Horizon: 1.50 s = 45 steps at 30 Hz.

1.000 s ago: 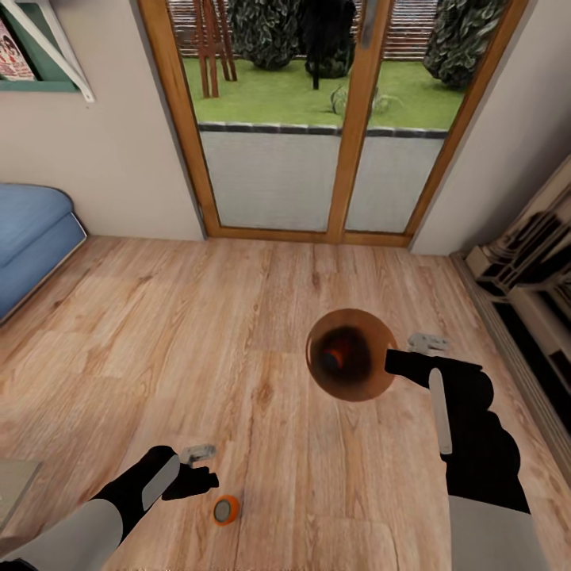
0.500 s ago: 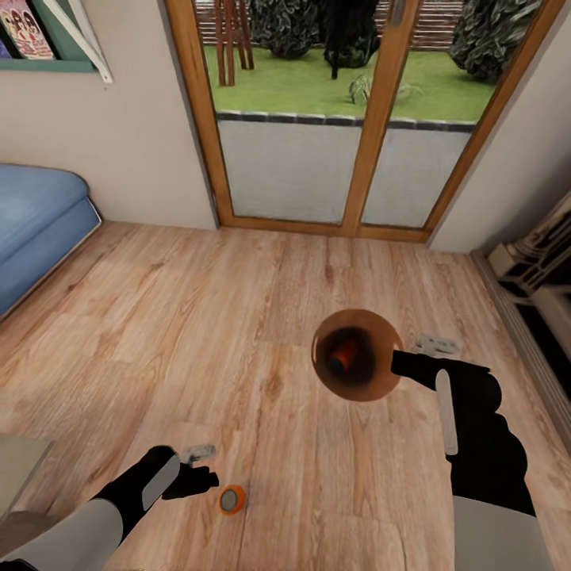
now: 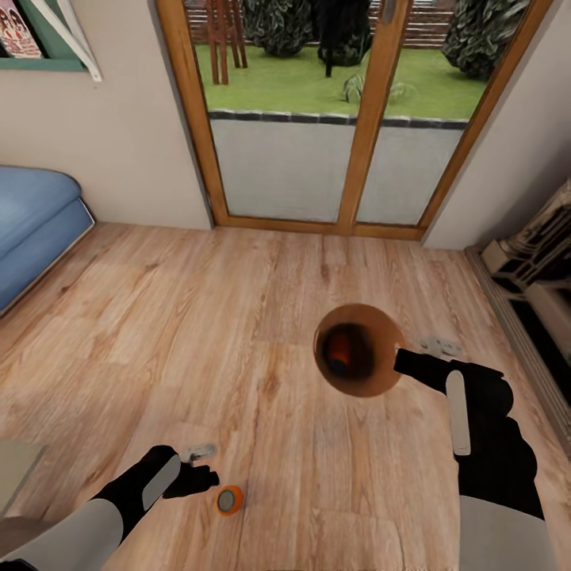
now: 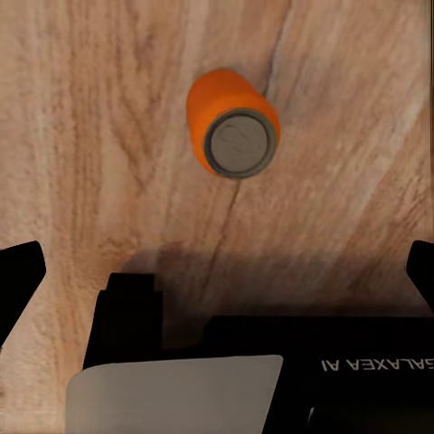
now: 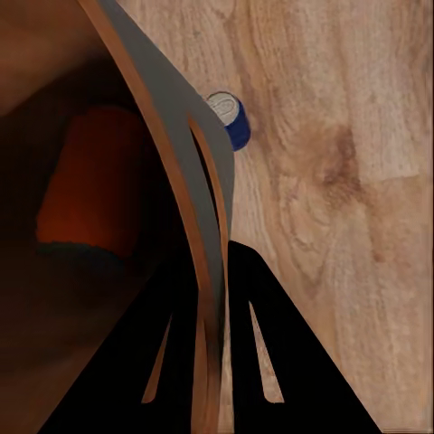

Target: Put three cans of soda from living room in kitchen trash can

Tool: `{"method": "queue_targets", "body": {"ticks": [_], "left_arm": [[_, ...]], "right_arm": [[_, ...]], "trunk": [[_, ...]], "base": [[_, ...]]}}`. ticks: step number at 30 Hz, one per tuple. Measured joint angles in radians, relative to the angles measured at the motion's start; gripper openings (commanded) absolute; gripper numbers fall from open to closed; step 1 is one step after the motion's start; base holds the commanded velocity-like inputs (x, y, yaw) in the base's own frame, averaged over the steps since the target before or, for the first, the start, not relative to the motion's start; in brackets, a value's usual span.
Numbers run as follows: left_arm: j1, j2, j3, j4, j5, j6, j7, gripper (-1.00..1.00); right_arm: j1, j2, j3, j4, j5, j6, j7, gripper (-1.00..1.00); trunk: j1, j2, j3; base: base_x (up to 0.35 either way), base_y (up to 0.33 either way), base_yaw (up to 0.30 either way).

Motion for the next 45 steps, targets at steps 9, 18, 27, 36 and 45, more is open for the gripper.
{"method": "queue_targets", "body": {"ticks": [9,18,27,36,45], "left_arm": [[0.0,0.0,-0.001,-0.004,0.0,0.0,0.0,1.0],[0.0,0.0,-0.001,-0.005,0.0,0.0,-0.001,1.0],[0.0,0.0,-0.001,-0.005,0.0,0.0,-0.001,1.0],[0.0,0.004,0.002,-0.005,0.001,0.002,-0.045,1.0],[0.0,0.0,-0.001,-0.003,0.0,0.001,-0.066,1.0]], "right_arm": [[0.0,-0.001,0.001,0.002,-0.008,0.0,0.0,-1.0],[0.001,0.001,0.001,0.003,-0.009,0.0,0.0,-1.0],[0.002,0.001,0.002,0.002,-0.012,0.0,0.0,-1.0],[0.003,0.001,0.001,0.003,0.0,0.0,0.0,-1.0],[0.003,0.001,0.003,0.004,-0.007,0.0,0.0,-1.0]], "trunk": [[0.0,0.0,-0.004],[0.015,-0.028,-0.022],[0.027,-0.049,-0.038],[0.027,-0.049,-0.045],[0.027,-0.049,-0.055]], "base": [[0.0,0.0,-0.251],[0.0,0.0,-0.267],[0.0,0.0,-0.267],[0.0,0.0,-0.21],[0.0,0.0,0.087]]}}
